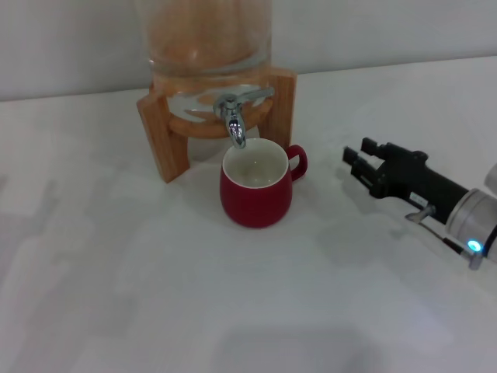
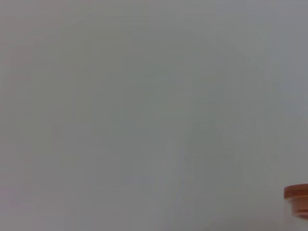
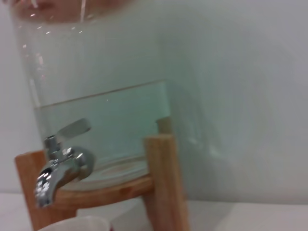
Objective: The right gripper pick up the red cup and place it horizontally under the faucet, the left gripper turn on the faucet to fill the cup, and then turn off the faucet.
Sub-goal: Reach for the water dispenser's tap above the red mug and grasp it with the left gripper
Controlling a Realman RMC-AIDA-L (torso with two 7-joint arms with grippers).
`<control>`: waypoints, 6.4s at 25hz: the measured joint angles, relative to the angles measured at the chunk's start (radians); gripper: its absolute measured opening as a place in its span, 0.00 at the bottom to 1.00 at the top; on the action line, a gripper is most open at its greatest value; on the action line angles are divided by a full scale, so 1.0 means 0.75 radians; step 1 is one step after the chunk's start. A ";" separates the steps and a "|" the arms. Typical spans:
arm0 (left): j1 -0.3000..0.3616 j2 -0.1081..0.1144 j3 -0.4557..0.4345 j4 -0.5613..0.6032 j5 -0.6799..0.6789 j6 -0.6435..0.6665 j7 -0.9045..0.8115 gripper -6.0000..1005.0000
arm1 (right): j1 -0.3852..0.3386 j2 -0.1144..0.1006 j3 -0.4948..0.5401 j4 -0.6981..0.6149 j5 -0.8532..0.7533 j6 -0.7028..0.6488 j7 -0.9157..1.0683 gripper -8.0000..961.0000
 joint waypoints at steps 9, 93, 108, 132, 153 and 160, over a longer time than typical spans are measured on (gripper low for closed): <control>0.005 0.002 -0.012 0.000 -0.017 0.000 0.000 0.87 | -0.045 -0.001 0.222 0.064 -0.001 -0.099 -0.016 0.40; 0.343 0.027 -0.240 1.597 1.992 -0.906 -1.966 0.87 | -0.095 0.082 0.793 0.146 -0.002 -0.071 -0.325 0.40; 0.178 0.008 -0.279 2.021 3.108 -0.418 -2.559 0.87 | -0.077 0.082 0.763 0.140 -0.002 -0.047 -0.309 0.40; 0.081 0.015 -0.375 1.823 2.709 -0.630 -1.994 0.87 | -0.082 0.090 0.698 0.138 -0.001 -0.039 -0.239 0.40; -0.090 0.035 -0.386 1.647 2.460 -0.361 -1.741 0.87 | -0.077 0.090 0.663 0.121 -0.001 -0.040 -0.235 0.40; -0.110 0.036 -0.384 1.644 2.360 -0.251 -1.695 0.87 | -0.069 0.090 0.652 0.117 -0.002 -0.036 -0.235 0.40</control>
